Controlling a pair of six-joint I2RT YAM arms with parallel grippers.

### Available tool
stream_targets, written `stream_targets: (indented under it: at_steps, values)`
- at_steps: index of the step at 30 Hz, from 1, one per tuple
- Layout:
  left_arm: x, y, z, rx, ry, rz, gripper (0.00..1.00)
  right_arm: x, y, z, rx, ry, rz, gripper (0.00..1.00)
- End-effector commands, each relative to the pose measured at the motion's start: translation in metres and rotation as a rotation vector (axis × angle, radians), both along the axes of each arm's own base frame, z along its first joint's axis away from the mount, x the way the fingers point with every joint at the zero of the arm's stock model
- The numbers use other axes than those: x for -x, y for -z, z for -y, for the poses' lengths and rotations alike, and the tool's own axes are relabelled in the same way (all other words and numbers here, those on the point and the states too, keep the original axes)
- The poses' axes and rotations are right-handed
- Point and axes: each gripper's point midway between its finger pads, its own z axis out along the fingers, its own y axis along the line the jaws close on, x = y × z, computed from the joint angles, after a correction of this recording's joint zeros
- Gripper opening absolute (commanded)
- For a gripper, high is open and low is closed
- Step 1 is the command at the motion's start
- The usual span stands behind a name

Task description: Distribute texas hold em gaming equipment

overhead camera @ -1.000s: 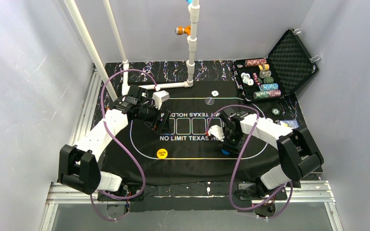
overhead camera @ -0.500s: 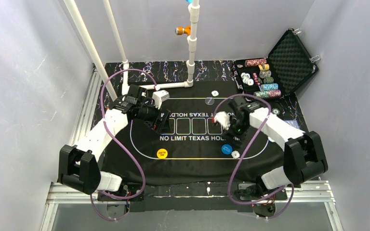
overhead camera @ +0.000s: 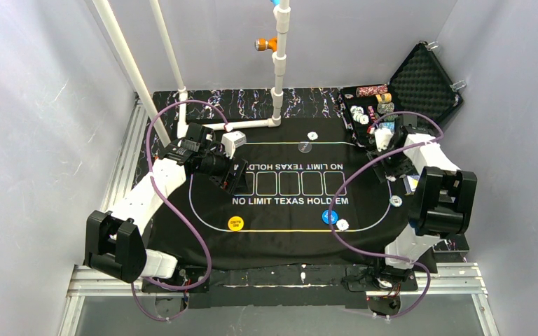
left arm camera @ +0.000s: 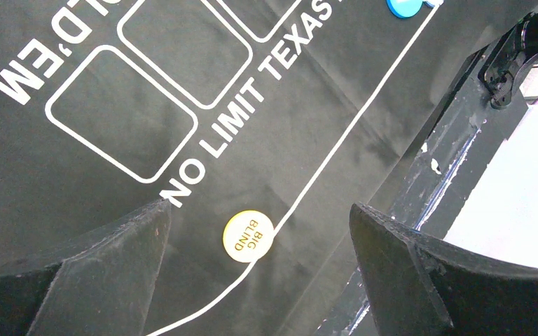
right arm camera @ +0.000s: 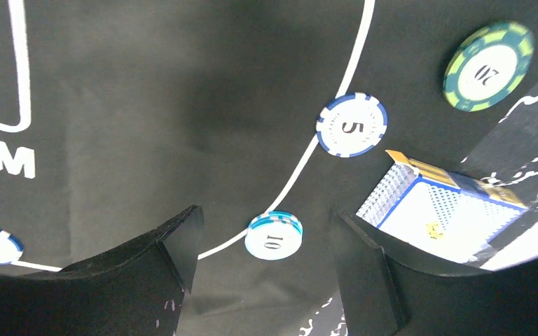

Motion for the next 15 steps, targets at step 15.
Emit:
stream_targets:
  at_steps: [15]
  values:
    - [-0.001, -0.015, 0.002, 0.03, 0.008, 0.022, 0.98, -0.043, 0.028, 0.041, -0.063, 0.179, 0.011, 0.7]
